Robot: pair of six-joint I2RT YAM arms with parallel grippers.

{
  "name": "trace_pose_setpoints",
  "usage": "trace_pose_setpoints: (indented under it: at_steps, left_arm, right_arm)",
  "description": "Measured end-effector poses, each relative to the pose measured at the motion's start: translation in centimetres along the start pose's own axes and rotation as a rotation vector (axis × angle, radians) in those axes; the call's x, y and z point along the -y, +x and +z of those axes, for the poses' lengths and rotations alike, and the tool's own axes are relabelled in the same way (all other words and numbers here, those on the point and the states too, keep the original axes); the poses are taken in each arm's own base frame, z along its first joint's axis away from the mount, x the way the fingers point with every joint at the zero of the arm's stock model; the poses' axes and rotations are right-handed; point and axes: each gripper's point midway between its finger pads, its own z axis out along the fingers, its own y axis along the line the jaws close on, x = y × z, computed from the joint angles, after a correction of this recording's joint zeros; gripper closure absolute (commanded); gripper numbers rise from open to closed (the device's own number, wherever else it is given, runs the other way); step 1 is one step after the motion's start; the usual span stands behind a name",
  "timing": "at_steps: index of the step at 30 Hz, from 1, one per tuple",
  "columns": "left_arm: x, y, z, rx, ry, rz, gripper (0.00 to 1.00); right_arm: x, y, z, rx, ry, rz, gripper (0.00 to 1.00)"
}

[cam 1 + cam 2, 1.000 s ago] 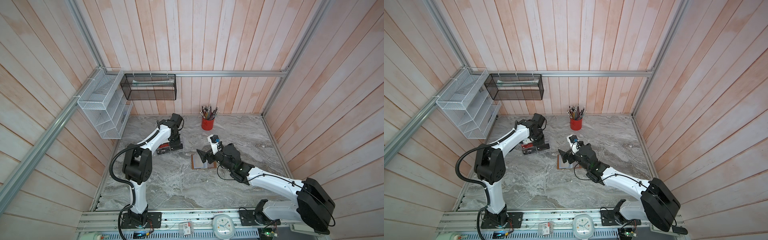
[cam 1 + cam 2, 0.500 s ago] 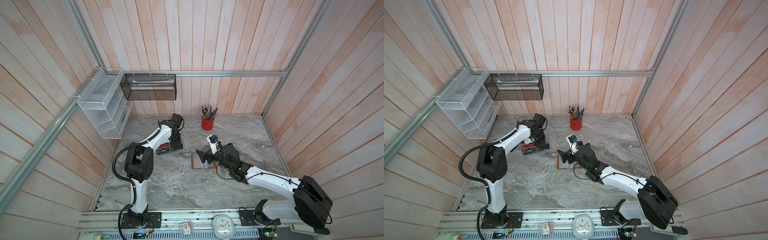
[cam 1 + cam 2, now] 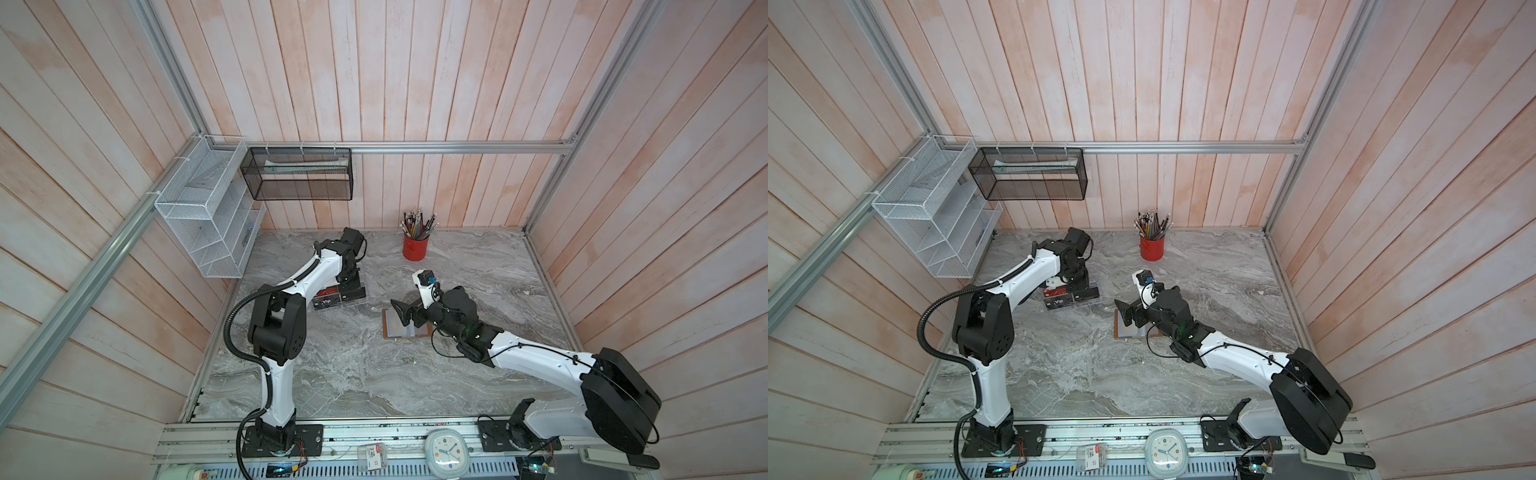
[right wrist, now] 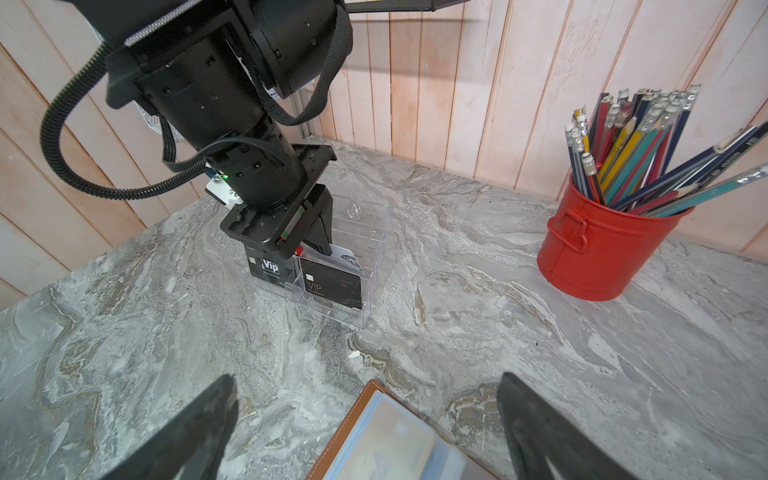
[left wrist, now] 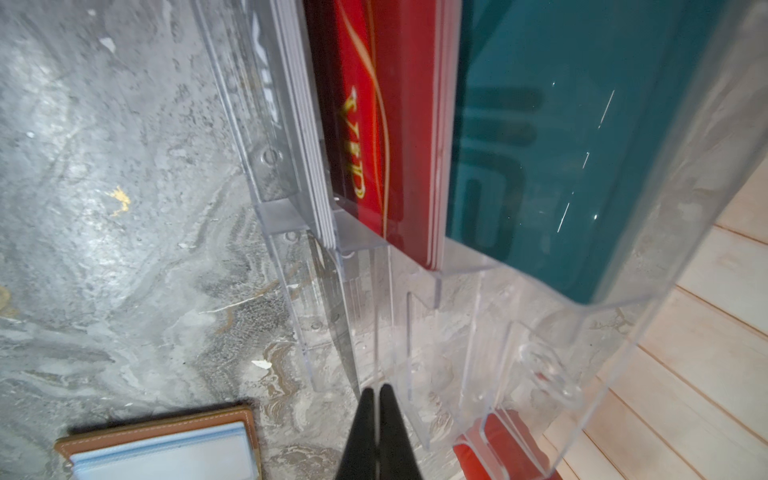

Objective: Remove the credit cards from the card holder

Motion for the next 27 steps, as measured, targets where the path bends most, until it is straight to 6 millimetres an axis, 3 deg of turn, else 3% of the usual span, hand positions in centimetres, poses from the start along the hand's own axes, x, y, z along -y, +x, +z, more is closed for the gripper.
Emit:
trace_pose_setpoints:
  at_steps: [14, 27]
  left_arm:
    - [0.26, -0.13, 0.31, 0.013, -0.007, -0.002, 1.00]
    - [0.25, -0.15, 0.60, 0.016, -0.010, -0.002, 0.94]
  right_arm:
    - [-0.04, 0.00, 0.00, 0.000, -0.006, 0.000, 0.02]
    - [-0.11, 0.08, -0.01, -0.002, -0.014, 0.001, 0.02]
